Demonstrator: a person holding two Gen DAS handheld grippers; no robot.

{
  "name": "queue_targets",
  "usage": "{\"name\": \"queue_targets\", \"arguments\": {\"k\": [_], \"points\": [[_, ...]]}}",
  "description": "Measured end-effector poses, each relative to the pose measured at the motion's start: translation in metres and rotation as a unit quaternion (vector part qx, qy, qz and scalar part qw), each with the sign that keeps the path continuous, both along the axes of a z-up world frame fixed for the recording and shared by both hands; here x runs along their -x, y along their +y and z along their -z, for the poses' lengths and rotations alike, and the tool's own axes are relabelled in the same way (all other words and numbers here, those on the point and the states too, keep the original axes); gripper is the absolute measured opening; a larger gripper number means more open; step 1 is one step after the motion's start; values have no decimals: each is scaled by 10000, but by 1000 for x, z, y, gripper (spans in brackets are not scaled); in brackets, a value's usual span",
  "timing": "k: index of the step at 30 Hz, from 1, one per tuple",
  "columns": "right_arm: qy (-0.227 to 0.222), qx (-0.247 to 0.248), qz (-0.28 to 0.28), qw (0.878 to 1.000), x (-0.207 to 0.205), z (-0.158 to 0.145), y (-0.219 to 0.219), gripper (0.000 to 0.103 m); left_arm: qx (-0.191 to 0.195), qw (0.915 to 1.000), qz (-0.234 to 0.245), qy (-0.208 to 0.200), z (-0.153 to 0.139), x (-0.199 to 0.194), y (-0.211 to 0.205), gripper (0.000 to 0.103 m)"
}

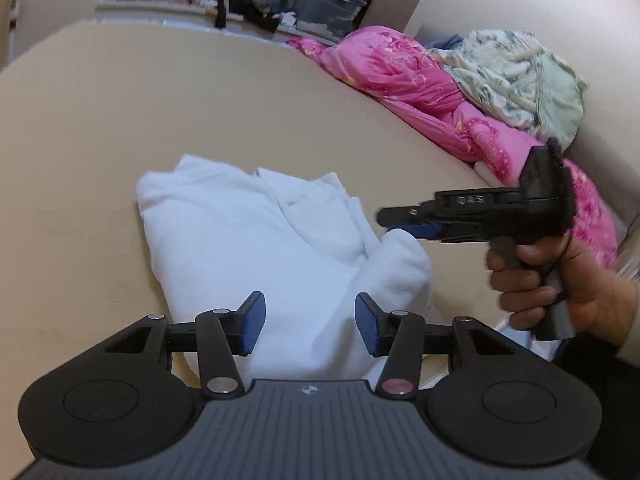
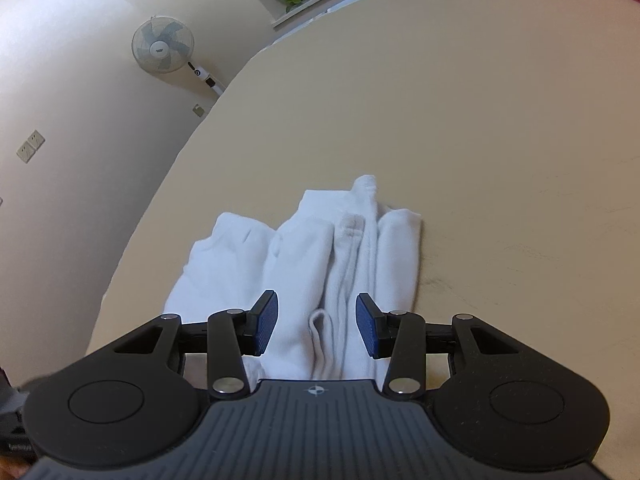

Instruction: Fold small clothes

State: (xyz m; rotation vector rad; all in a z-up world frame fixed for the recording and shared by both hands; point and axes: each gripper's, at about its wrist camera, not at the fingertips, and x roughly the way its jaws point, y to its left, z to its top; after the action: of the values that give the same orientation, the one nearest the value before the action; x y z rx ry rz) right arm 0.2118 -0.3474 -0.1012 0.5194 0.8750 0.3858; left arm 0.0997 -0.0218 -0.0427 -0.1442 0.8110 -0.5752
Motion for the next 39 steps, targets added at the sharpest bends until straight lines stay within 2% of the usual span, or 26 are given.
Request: {"name": "queue_targets", "arguments": {"k": [3,5,8,10,11,12,13,14,15,17,19,20,21,22,24,25,26,27,29,31,33,35,37,39], "points": [[115,2,-110,9999,-13,9,9,45,58,9995,295,10,1,1,-4,56],[232,89,-225,9994,-22,15,16,45,185,9986,471,146,3,0,-8,64],[282,285,-253,9989,-30,21,23,45,242,9976,616,181,8,-1,-15,64],[262,289,-261,9989,-34,23,28,46,115,9970,746,167,12,0,-24,63],[230,294,-256,9990,-35,23,29,44,-34,9969,784,105,14,1,-29,56],[178,315,-235,9991,-35,22,31,27,-212,9960,873,23,16,4,-34,45],[117,324,-241,9991,-35,20,32,10,-421,9946,949,-61,19,5,-39,18],[43,305,-247,9992,-35,17,33,10,-574,9939,930,-126,21,5,-41,5],[-98,260,-230,9993,-34,12,32,9,-543,9944,893,-176,21,4,-39,5],[-620,26,-193,9979,-28,-10,27,9,-183,9951,899,-358,13,6,-33,4],[-1217,-340,6,9920,-21,-34,12,9,352,9906,1076,-767,-3,16,-30,4],[-1331,-429,180,9900,-19,-41,1,9,473,9888,1149,-832,-6,18,-30,4],[-1284,-307,327,9907,-20,-42,-6,9,521,9879,1221,-803,-5,19,-34,5],[-1155,-1,403,9925,-23,-38,-8,12,491,9878,1341,-621,1,18,-40,6],[-519,889,522,9933,-34,-18,-7,19,244,9843,1741,-133,17,15,-53,20],[-183,1117,599,9918,-38,-7,-11,19,76,9823,1866,-110,20,16,-58,25],[41,1165,872,9893,-37,-1,-20,19,-35,9825,1850,-216,20,17,-58,26],[87,1016,1121,9884,-33,-2,-30,20,-4,9847,1716,-312,17,16,-53,26],[-28,608,1190,9910,-23,-11,-44,23,419,9904,1301,-230,10,4,-31,26],[-128,355,930,9949,-8,-20,-47,44,563,9950,790,-229,6,-9,-10,26],[-15,-40,481,9988,8,-25,-46,53,535,9977,359,-195,3,-17,2,31],[98,-296,104,9995,22,-27,-44,53,508,9987,-67,24,8,-26,13,37],[68,-188,-57,9998,40,-33,-40,53,340,9986,-351,200,14,-30,17,42],[-23,-96,-236,9997,58,-36,-36,53,150,9971,-633,390,21,-35,20,52]]}}
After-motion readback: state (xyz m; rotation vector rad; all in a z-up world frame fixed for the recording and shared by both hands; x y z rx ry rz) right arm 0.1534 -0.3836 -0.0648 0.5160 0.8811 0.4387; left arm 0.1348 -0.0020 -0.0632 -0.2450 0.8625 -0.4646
